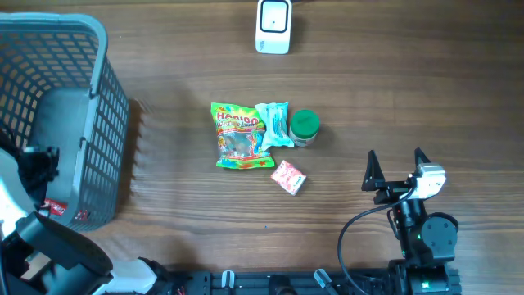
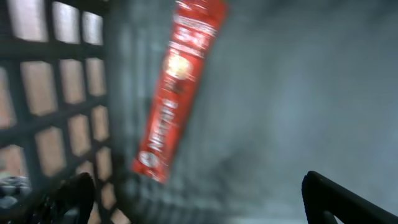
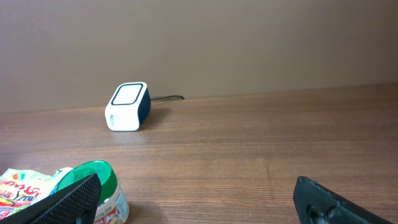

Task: Scan the item barcode
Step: 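Grasp the red Nescafe stick and place it near the scanner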

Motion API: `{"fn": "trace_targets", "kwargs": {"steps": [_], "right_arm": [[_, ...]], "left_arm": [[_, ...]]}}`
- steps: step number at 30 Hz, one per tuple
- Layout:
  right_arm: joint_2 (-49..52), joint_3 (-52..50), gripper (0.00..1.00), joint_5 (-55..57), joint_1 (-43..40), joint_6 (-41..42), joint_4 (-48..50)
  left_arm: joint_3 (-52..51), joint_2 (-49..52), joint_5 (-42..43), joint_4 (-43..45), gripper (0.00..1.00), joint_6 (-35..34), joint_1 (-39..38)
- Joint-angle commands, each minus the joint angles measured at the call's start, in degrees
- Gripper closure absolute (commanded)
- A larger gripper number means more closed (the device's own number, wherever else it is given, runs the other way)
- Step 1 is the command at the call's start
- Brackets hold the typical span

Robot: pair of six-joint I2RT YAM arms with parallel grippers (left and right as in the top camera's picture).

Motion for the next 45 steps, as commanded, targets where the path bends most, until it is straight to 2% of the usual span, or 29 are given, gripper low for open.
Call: {"fn": "trace_targets", "kwargs": {"steps": [1,8,12,16,17,18,20,25,29,31,34,38,40,45], "right_arm": [[0.0,-0.04,0.0,0.24,0.24,0.81,0.17],[0.0,-0.04,0.0,0.24,0.24,0.81,0.17],[0.02,-0.04,0.0,0.24,0.24,0.81,0.2],[0.0,-0.04,0.0,0.24,0.24,0.81,0.17],[0.0,-0.04,0.0,0.24,0.24,0.81,0.17],[0.02,-0.04,0.0,0.24,0.24,0.83,0.17],[0.02,-0.04,0.0,0.24,0.24,0.79,0.17],[0.02,-0.04,0.0,0.24,0.24,0.81,0.2],[0.02,-0.04,0.0,0.24,0.24,0.81,0.17],[0.02,-0.04,0.0,0.24,0.24,0.83,0.17],[0.02,-0.04,0.0,0.24,0.24,0.81,0.17],[0.02,-0.04,0.0,0.24,0.24,0.81,0.17],[0.02,-0.04,0.0,0.24,0.24,0.79,0.17],[0.02,-0.04,0.0,0.24,0.24,0.81,0.2]], "left_arm": [[-3.28,-0.35,-7.45,3.04,0.0,-0.96,0.52],[-16.94,-0.31,-7.23,24.39,0.0,-0.48,0.5],[-21.84,-0.17,-7.23,31.61,0.0,-0.48,0.52],[-25.24,4.33,-6.01,33.22,0.03,-0.5,0.5],[-25.88,6.62,-3.41,33.18,0.18,-0.5,0.5],[-26.03,8.81,0.79,33.16,0.48,-0.5,0.5],[-26.01,10.47,6.12,32.57,0.96,-0.5,0.5],[-24.76,9.97,13.29,31.95,0.96,2.97,0.5],[-18.08,7.34,21.94,29.66,0.96,2.99,0.5],[-15.63,5.57,22.18,27.12,0.96,3.1,0.48],[-14.8,2.29,25.42,26.34,0.96,7.5,0.39],[-14.8,1.77,34.86,25.0,0.96,16.72,-2.78],[-14.8,1.75,38.16,26.23,0.96,20.39,-4.83],[-14.8,1.75,38.21,33.46,0.96,21.2,-6.32]]}}
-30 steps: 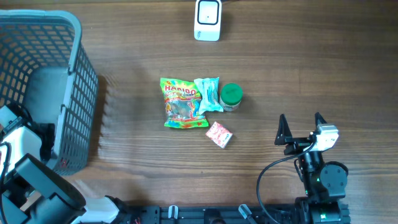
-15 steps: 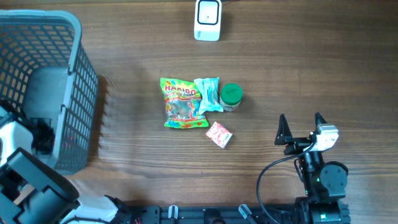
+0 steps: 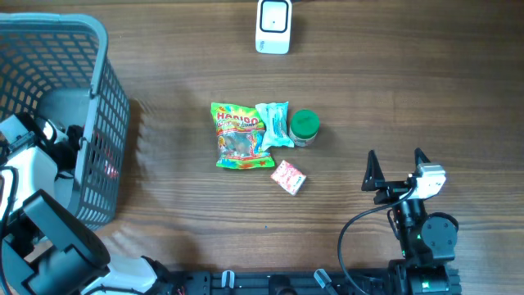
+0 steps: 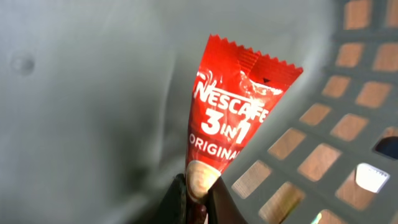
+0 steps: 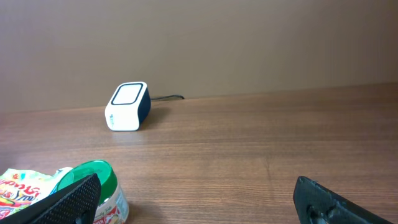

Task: Scan the item barcode
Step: 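Grasp the red Nescafe stick and place it near the scanner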

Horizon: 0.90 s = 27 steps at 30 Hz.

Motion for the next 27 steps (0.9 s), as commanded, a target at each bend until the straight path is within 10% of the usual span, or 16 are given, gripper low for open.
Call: {"fn": "trace_targets", "kwargs": {"steps": [1,6,10,22,27], "right_arm": [[-0.04,-0.04,0.0,0.26,0.24,0.81,0.17],[-0.04,-0.04,0.01,0.26,0.24,0.81,0.17],[-0.04,-0.04,0.0,0.26,0.24,0.81,0.17],[-0.04,-0.04,0.0,0.26,0.24,0.81,0.17],[-0.04,-0.04,0.0,0.26,0.24,0.81,0.17]], "left_arm": [[0.48,-1.22,2.14,2.34,0.96,1.81,-0.22],[0.48,-0.92,-2.23,1.55,0.96,2.6,-0.2],[2.91,-1.14,18.69,12.96,0.96,-5.44,2.36],[7.1,-1.51,36.48,24.92,0.96,-12.48,4.7],[7.1,-2.56,42.51,45.35,0.96,-26.99,4.68]]}}
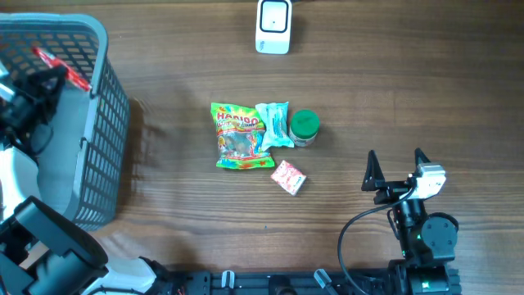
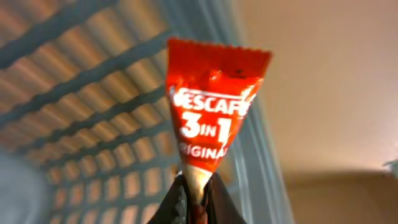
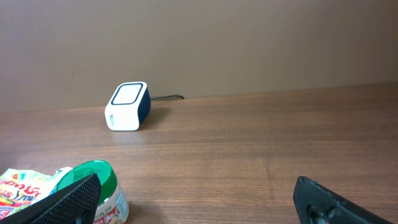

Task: Scan the item barcode
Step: 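Grasp the red Nescafe stick and place it near the scanner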

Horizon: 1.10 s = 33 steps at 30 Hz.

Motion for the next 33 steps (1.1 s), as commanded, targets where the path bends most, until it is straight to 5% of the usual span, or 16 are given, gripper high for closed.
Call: {"fn": "trace_targets", "kwargs": {"steps": [1,8,13,17,20,22,26,31,33], "right_arm": [[-0.04,-0.02,0.0,0.24,0.24,0.79,0.17],[-0.04,-0.02,0.0,0.24,0.24,0.81,0.17],[-0.04,-0.02,0.0,0.24,0.24,0.79,0.2],[-0.04,-0.02,0.0,0.24,0.24,0.81,0.17],[-0.04,-0.02,0.0,0.24,0.24,0.81,0.17],[-0.04,-0.02,0.0,0.24,0.24,0.81,0.17],[-0.04,-0.02,0.0,0.24,0.24,0.83,0.2],[-0.04,-0.02,0.0,0.24,0.24,0.81,0.2],[-0.04,-0.02,0.0,0.24,0.24,0.81,0.17]], "left_arm": [[0.98,-3.17,4.68,10.73,0.96,-13.6,0.22],[0.96,-10.95,4.7,33.99,0.96,-35.5,-0.39],[0.96,-15.17,4.72,34.51,0.96,-37.86,-11.34],[0.96,-15.08,4.66,31.36,0.96,-33.14,-24.06],[0.96,-15.08,4.61,22.1,0.96,-24.74,-31.61],[0.96,-15.08,1.88,6.99,0.96,-14.19,-35.56],[0.96,-15.08,-16.81,-22.71,0.96,2.64,-42.03],[0.94,-13.81,-44.54,-37.09,0.96,7.67,-52.98],[0.9,-11.69,-47.91,-38.05,0.96,7.65,-55.58]]}}
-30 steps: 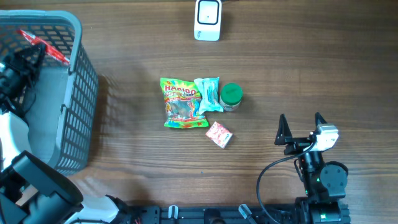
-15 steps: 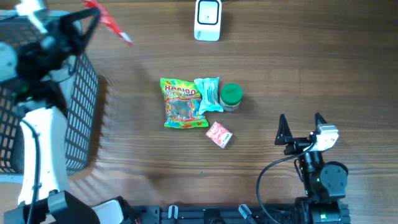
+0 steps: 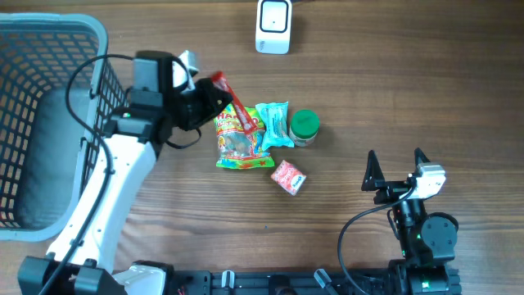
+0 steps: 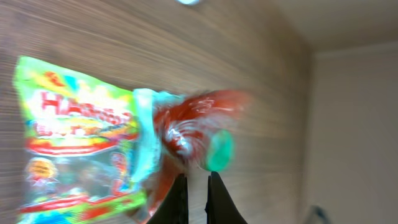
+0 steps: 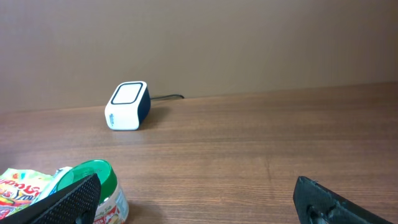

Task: Scan the item barcode
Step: 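Grasp the red Nescafe stick and place it near the scanner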

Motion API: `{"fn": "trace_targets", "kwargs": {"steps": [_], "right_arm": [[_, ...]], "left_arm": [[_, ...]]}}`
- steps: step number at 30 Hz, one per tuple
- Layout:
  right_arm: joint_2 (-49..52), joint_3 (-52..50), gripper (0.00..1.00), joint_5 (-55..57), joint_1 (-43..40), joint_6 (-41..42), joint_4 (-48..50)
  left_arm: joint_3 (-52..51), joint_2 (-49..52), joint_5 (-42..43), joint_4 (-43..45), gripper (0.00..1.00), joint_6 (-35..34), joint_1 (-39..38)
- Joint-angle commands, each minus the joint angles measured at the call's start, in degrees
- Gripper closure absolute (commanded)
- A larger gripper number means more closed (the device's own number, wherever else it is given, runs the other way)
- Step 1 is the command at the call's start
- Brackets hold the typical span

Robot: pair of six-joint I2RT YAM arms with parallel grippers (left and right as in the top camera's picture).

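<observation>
A red Nescafé 3-in-1 sachet (image 3: 232,99) hangs above the wood table, with my left gripper (image 3: 210,100) shut on its lower end. It sits over the top edge of the Haribo bag (image 3: 237,136). In the left wrist view the sachet (image 4: 189,127) is motion-blurred above the gripper (image 4: 196,198), whose jaws stand nearly together. The white barcode scanner (image 3: 273,25) stands at the far edge, beyond the sachet; it also shows as scanner (image 5: 128,106). My right gripper (image 3: 398,170) rests open at the near right, holding nothing.
A grey basket (image 3: 97,123) stands at the left. A teal packet (image 3: 274,123), a green-lidded jar (image 3: 304,127) and a small pink packet (image 3: 288,177) lie mid-table by the Haribo bag. The jar (image 5: 96,183) sits near my right gripper's left finger.
My left gripper, still shut on the sachet, was at the basket's top rim at the far left. It is now out of the basket, over the Haribo bag mid-table. The right arm has not moved.
The sachet lay in the basket with my left gripper open near it. Then the gripper was shut on it inside the basket, then held it up at the rim. Now it holds it above the table items, short of the scanner.
</observation>
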Motion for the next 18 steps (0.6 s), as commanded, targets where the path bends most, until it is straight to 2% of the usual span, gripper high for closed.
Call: {"fn": "trace_targets", "kwargs": {"steps": [1,7,10,12,14,15,17,18], "right_arm": [[-0.22,-0.02,0.0,0.26,0.24,0.81,0.15],[-0.22,-0.02,0.01,0.26,0.24,0.79,0.17],[-0.22,-0.02,0.0,0.26,0.24,0.81,0.15],[-0.22,-0.02,0.0,0.26,0.24,0.81,0.17],[-0.22,-0.02,0.0,0.26,0.24,0.81,0.17],[-0.22,-0.02,0.0,0.26,0.24,0.79,0.15],[-0.22,-0.02,0.0,0.26,0.24,0.79,0.17],[-0.22,-0.02,0.0,0.26,0.24,0.83,0.17]], "left_arm": [[0.09,4.46,-11.04,-0.61,0.96,2.78,-3.93],[0.09,12.79,-11.06,-2.93,0.96,2.8,-6.29],[0.17,11.85,-12.04,-2.45,0.96,3.02,-6.29],[2.12,8.87,-16.15,-2.6,0.96,3.21,-6.32],[6.86,2.6,-24.48,-2.64,0.79,6.08,-6.32],[9.01,0.07,-28.76,-2.45,0.66,6.08,-6.32],[13.73,-4.94,-36.57,-0.57,0.48,8.48,-6.32],[17.09,-8.59,-40.09,3.54,0.03,13.25,-6.32]]}}
